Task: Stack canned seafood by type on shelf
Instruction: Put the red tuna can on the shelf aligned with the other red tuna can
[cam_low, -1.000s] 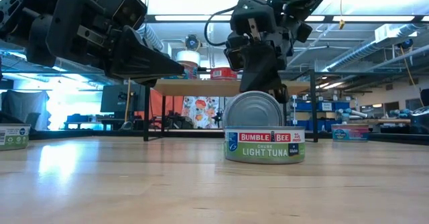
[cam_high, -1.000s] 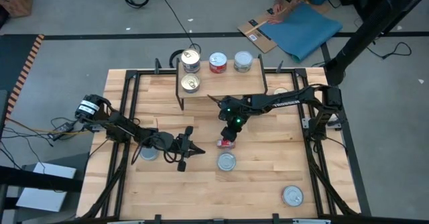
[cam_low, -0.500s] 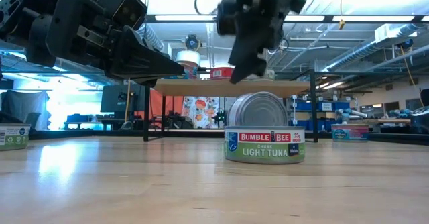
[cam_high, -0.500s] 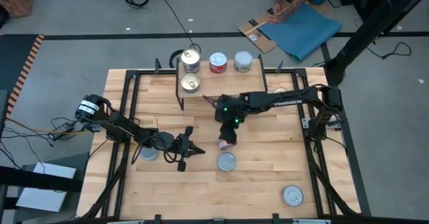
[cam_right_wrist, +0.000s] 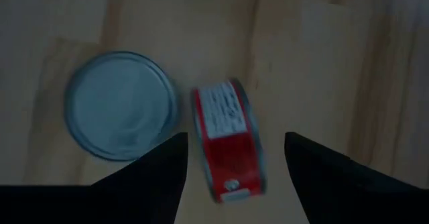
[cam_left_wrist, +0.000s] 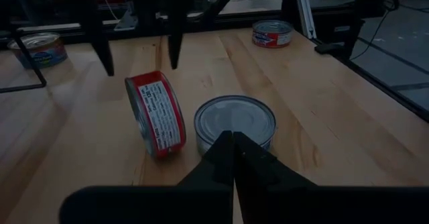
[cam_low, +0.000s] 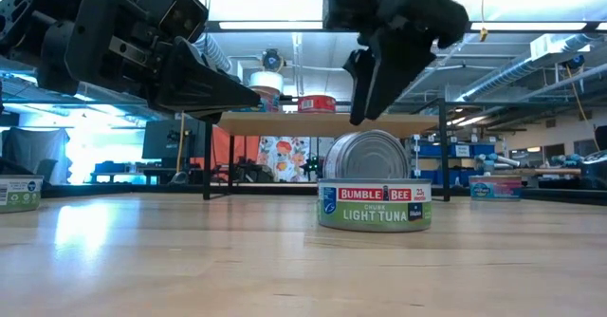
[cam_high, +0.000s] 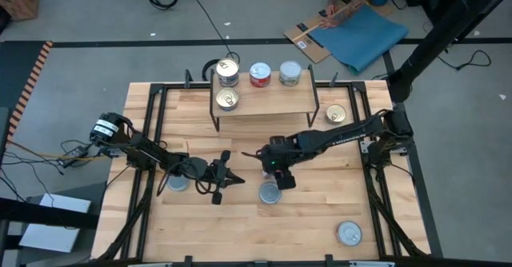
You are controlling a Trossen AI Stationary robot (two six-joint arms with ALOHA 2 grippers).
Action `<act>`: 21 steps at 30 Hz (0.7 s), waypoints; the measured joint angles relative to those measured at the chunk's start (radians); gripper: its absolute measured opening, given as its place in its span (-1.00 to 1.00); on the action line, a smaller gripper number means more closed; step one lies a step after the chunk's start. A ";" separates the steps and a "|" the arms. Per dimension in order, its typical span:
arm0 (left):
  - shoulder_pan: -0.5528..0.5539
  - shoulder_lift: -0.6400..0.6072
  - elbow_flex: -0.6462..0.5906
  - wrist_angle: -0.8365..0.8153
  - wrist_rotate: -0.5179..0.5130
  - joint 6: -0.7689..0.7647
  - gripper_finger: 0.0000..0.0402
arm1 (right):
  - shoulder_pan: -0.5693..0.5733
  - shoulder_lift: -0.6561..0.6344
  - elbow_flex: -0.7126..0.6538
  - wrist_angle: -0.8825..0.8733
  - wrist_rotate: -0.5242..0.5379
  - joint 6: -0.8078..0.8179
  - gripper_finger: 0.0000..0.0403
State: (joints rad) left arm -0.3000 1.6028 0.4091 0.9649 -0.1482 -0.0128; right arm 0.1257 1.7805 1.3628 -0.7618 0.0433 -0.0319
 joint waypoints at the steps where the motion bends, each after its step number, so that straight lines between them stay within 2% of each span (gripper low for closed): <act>1: 0.000 0.000 0.000 0.000 0.000 0.000 -0.97 | 0.001 0.000 -0.007 0.002 0.007 -0.004 0.26; 21: 0.000 0.000 0.000 0.002 0.000 0.006 -0.97 | -0.002 0.002 -0.029 0.051 -0.013 -0.024 0.24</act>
State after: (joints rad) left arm -0.3000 1.6028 0.4091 0.9665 -0.1482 -0.0071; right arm 0.1242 1.7821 1.3337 -0.7105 0.0299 -0.0559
